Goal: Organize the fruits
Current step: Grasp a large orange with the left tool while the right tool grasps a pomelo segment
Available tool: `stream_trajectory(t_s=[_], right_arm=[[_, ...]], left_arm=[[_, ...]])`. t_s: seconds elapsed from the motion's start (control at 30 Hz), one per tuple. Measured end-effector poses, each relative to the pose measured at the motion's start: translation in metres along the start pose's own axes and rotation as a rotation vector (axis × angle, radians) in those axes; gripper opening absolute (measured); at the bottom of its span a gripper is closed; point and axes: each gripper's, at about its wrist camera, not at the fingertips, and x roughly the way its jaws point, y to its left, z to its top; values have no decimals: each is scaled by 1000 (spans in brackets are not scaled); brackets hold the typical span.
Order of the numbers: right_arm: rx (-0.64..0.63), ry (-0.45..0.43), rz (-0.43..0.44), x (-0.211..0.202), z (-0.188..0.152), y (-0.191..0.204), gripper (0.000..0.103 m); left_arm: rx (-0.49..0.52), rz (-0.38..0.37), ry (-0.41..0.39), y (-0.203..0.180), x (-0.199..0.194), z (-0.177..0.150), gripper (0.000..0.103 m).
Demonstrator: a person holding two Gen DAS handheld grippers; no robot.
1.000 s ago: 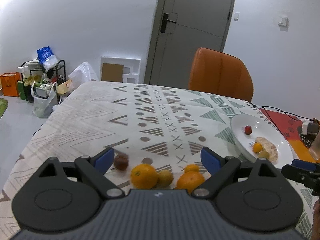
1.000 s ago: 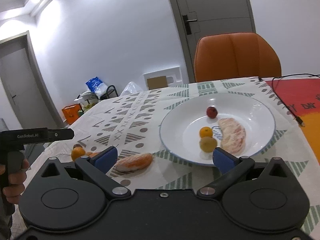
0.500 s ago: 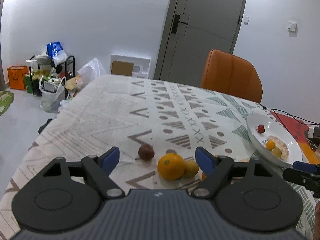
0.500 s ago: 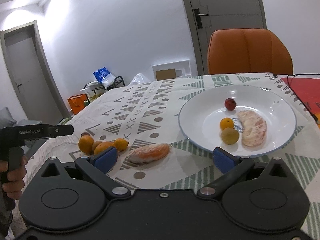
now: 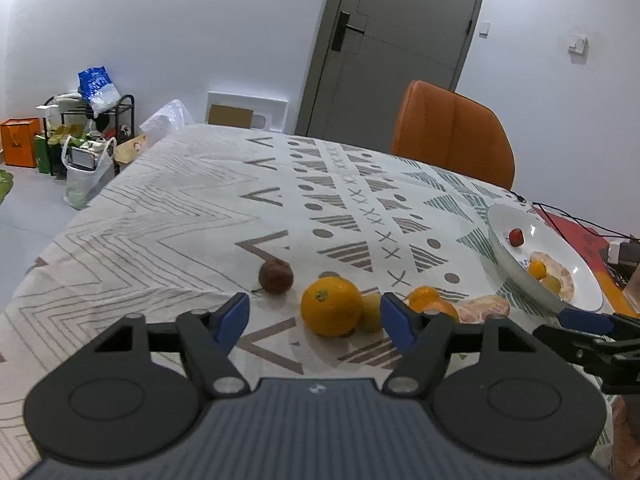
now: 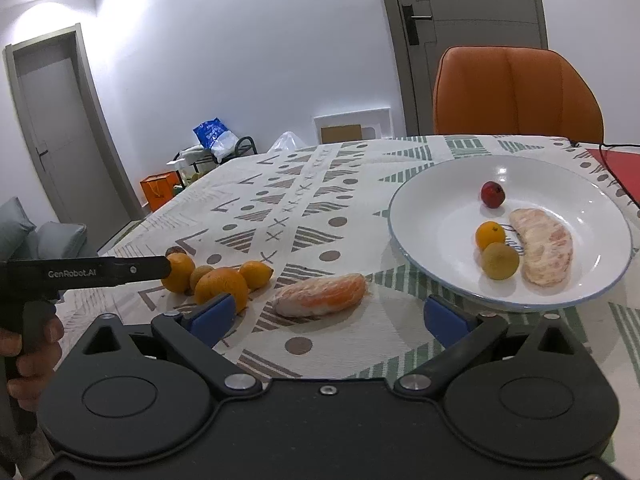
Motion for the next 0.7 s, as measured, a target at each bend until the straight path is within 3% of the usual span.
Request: stream_trajectory(t_s=[0.23, 0.37, 0.53, 0.7], right_arm=[[-40, 26, -16, 17, -3, 9, 101], [-56, 40, -20, 26, -3, 12, 100], [-93, 66, -41, 40, -2, 19, 90], [-131, 86, -57, 49, 1, 24, 87]], left_arm=[[-30, -42, 29, 3, 19, -4, 59], [-34, -65, 25, 3, 22, -3, 37], [-51, -67, 12, 9, 19, -3, 36], [-74, -60, 9, 19, 18, 1, 36]])
